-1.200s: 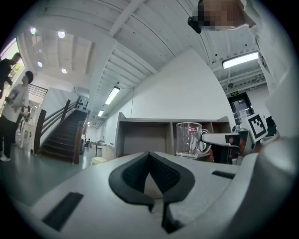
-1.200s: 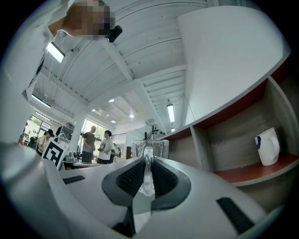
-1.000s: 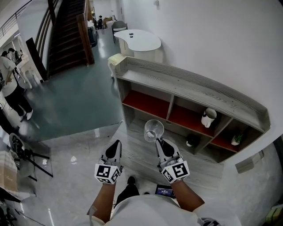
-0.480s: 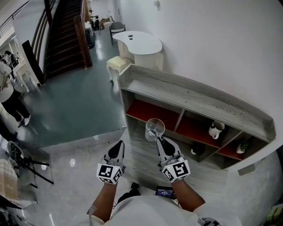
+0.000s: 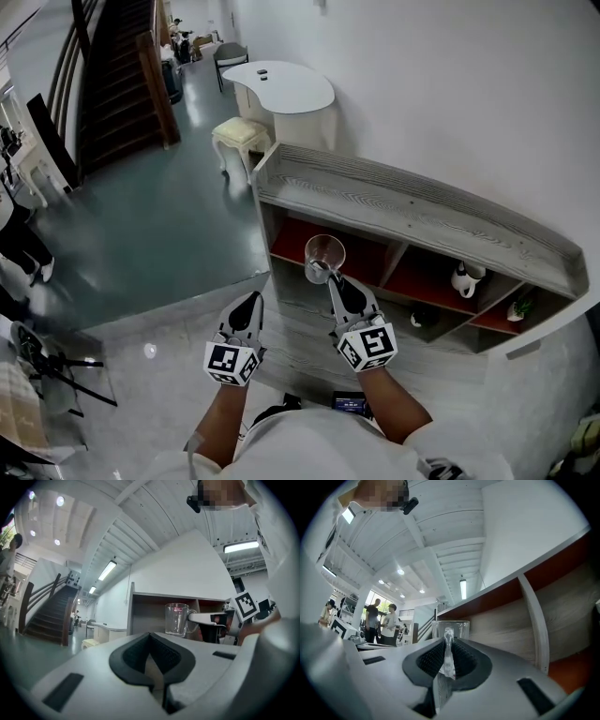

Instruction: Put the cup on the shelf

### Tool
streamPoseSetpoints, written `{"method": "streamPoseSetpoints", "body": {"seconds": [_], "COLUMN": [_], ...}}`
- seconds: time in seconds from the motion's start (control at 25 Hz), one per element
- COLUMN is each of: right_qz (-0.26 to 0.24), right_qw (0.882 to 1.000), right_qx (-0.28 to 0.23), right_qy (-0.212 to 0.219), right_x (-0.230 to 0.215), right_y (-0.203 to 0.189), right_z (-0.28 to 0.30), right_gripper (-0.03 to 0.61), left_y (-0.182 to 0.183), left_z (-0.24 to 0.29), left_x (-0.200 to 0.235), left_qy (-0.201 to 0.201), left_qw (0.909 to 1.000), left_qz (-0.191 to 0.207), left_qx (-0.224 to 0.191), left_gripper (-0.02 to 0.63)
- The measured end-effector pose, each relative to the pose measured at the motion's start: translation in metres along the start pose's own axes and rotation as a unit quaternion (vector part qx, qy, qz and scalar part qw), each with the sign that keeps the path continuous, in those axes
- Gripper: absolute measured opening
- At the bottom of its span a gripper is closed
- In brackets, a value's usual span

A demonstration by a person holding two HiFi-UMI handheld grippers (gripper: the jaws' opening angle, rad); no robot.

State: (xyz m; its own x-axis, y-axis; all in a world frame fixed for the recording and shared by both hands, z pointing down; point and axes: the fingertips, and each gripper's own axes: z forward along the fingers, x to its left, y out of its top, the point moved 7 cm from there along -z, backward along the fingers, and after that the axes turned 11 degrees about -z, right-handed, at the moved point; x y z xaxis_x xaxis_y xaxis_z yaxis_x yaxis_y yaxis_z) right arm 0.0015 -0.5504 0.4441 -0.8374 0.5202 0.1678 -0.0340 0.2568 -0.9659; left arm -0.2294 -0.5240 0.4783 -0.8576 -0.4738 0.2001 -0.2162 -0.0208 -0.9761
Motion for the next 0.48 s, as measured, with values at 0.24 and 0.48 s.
{"method": "streamPoseSetpoints", "body": {"seconds": [0.24,0.48], "right_qz": [-0.015,-0.017], "right_qw": [1.0,1.0], "right_qx": [0.0,0.01], "right_qy": [-0.014,-0.024], "right_x": [-0.003,-0.005], "right_y": [0.0,-0.007], "right_z": [0.031,0.053], "right_gripper": [0.049,0.049], "left_y": [0.0,0.0], "left_z": [0.012,0.02], "left_x": [0.018,0.03], "left_qy": [-0.018,-0.028], "left_qw": [0.9998,0.9996], "left_qz": [-0.006,-0.009], "left_qx": [0.004,0.004], "left_gripper": [0.006,0.006]}}
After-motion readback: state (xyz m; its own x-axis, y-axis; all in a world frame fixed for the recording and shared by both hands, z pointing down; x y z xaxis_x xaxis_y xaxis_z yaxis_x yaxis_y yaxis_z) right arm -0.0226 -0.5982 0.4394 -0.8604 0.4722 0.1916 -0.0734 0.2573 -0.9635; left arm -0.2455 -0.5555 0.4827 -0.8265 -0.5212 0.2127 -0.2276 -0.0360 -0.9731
